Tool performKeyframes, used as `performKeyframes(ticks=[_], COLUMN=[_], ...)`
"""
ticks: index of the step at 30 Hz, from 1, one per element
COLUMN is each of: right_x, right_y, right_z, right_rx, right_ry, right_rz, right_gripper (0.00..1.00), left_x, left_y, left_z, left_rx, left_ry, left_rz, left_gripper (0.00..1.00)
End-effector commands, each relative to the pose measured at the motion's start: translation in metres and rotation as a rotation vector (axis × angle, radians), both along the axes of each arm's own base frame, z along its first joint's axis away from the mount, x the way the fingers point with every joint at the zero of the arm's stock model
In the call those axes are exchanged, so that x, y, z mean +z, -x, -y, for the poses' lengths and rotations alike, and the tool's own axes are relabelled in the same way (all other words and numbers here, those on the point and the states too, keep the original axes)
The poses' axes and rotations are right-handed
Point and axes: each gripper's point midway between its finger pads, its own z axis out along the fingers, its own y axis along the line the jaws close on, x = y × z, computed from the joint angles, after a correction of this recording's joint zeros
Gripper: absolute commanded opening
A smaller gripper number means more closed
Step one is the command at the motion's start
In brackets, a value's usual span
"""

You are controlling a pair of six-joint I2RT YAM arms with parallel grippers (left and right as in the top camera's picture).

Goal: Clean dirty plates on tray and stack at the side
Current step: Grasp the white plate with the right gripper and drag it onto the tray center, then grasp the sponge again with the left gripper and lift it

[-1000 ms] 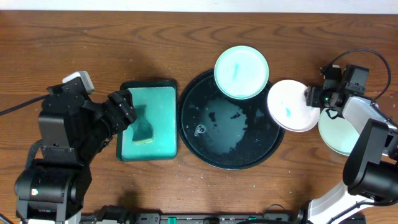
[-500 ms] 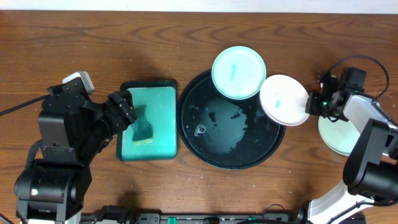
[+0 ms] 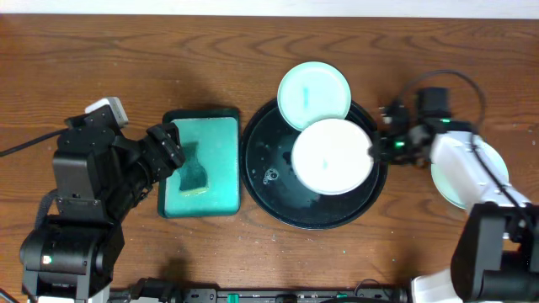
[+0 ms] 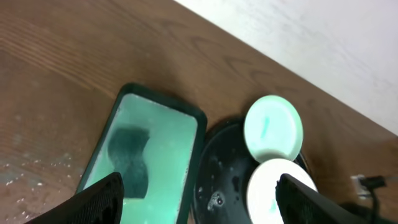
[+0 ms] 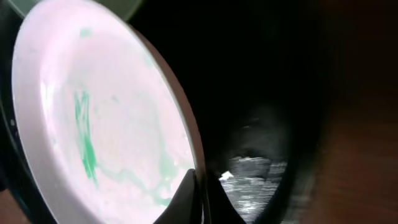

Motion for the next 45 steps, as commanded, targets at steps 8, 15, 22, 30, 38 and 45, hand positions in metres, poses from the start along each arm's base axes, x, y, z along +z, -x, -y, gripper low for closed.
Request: performKeyframes(ticks=[8, 15, 22, 30, 38, 45], right_x=[-0.012, 0.041, 0.067, 0.065, 0.052, 0.013], right_y=[-0.002, -0.016, -0.014, -0.013, -0.017, -0.01], right_z=[-0.027, -0.021, -0.021, -0.01, 0.022, -0.004], right_rx=[-0.23, -0.007, -0.008, -0.091, -0.217, -0.034], right_ry=[0.193, 0.221, 0.206, 0.238, 0.238, 0.11], right_rz=[-0.038, 0.186, 0.255, 0.233, 0.173, 0.058], right_gripper=[0.29, 0.16, 0.19, 0.27, 0.25, 0.28], left_x=[-0.051, -0.13, -0.25, -0.315, -0.277, -0.232], left_y=[0.005, -0.021, -0.048, -0.059, -0.067, -0.073], left_z=[-0.004, -0.001, -0.009, -0.012, 0.017, 0.023], left_rx=[0.0, -0.035, 0.008, -0.073, -0.179, -0.233], left_ry=[-0.049, -0.104, -0.143, -0.165, -0.025, -0.068], left_rz=[-0.252, -0.555, -0.914, -1.006, -0.947, -0.802], left_gripper=[0.79, 0.79, 0.73, 0.52, 0.08, 0.29])
